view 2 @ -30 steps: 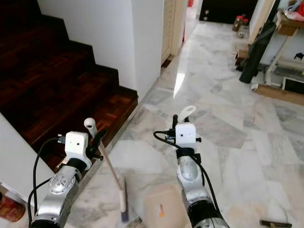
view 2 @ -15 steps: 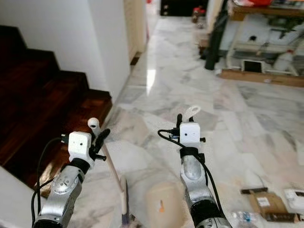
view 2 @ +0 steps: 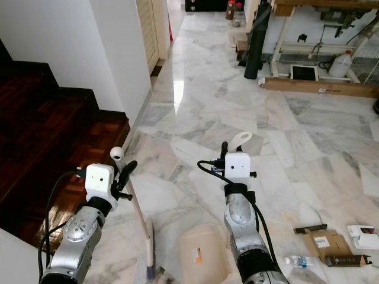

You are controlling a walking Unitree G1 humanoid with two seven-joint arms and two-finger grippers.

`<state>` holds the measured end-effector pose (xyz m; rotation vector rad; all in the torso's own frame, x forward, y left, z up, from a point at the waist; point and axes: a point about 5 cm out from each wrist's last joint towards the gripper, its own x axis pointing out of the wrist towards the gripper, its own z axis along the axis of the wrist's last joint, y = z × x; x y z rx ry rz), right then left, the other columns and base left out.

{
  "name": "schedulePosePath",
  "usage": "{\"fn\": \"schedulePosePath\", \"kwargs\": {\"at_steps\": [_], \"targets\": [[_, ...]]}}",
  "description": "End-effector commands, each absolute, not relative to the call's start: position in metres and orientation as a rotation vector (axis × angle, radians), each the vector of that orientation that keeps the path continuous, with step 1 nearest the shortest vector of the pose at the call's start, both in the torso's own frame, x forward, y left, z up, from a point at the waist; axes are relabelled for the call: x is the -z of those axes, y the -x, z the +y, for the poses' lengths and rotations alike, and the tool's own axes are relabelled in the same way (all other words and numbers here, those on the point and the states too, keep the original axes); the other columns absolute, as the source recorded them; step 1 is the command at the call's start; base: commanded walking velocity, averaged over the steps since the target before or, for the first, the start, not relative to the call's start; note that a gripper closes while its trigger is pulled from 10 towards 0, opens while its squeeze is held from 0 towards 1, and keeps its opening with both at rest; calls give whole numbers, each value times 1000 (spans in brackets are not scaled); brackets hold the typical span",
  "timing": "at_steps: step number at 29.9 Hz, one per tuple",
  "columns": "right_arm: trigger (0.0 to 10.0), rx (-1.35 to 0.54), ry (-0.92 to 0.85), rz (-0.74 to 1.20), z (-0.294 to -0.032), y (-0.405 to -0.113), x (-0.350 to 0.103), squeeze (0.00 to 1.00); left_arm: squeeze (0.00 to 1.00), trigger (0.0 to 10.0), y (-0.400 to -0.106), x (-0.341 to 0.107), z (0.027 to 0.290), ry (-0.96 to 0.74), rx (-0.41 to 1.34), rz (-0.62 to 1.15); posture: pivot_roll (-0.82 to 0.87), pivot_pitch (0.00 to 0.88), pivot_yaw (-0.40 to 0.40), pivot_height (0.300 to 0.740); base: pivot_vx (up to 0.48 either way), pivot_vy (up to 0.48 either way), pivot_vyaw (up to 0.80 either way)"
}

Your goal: Sweep floor

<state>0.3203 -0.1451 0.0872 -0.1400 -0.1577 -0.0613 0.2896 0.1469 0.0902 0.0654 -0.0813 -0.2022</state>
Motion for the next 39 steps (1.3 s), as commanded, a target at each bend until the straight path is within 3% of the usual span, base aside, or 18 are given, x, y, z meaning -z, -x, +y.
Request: {"fn": "schedulePosePath", "kwargs": {"at_steps": [1, 9, 39], "targets": [[10000, 58, 138, -186, -143, -324, -95, 0, 0, 10000, -293, -102, 150, -78, 193, -126, 92, 0, 44, 740, 0, 0, -800], [10000, 61, 139, -184, -143, -324, -94, 0, 0, 10000, -294, -102, 150, -76, 189, -121, 93, 0, 44, 740, 0, 274, -800], [10000, 72, 142, -192, -143, -325, -96, 0, 0, 10000, -292, -102, 148, -89, 209, -127, 95, 0, 49, 740, 0, 0, -790]]}}
